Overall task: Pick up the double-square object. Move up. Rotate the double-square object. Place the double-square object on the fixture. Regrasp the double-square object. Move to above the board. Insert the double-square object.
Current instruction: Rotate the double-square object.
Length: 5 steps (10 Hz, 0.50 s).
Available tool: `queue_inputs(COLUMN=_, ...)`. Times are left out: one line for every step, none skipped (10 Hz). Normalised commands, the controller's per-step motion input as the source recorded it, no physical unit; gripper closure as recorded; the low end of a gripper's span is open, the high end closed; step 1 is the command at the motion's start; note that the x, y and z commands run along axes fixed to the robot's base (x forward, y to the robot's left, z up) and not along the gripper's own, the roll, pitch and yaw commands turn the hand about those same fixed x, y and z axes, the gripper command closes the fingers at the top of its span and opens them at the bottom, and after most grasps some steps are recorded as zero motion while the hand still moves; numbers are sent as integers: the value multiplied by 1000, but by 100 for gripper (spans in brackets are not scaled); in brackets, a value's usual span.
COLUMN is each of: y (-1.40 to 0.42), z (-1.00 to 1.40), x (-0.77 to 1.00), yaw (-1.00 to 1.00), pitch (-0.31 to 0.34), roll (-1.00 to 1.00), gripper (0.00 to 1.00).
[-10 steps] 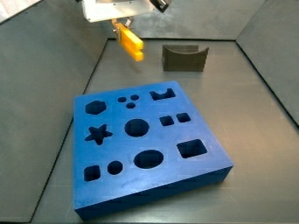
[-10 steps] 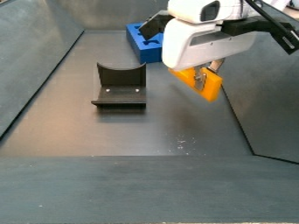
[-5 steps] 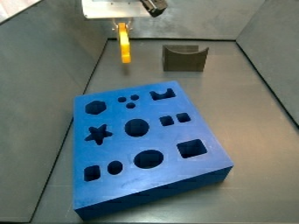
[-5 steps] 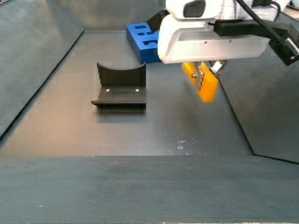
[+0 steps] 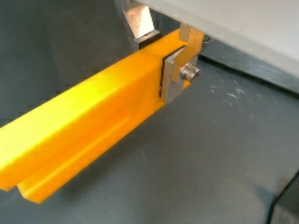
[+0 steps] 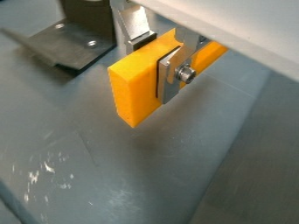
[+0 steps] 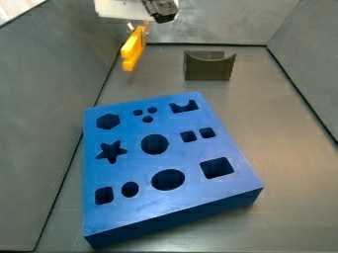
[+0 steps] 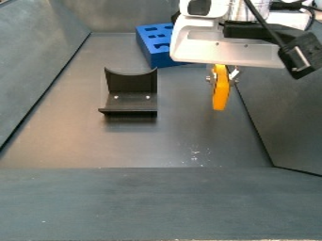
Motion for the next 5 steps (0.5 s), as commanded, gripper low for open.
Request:
queue_inputs(y=12, z=1, x=-11, yaw=-1000, pitch=0, roll=0, gripper=100)
queue_inputs(y=12, z=1, x=-11, yaw=-1000, pitch=0, roll=0, gripper=100)
queue_inputs(y=12, z=1, x=-11, yaw=-1000, pitch=0, roll=-1, gripper=100)
queue_inputs(y=12, z=1, x=-11, yaw=-1000, pitch=0, roll=-1, gripper=100)
queue_inputs(y=12, z=1, x=-11, yaw=-1000, pitch=0, roll=-1, gripper=100)
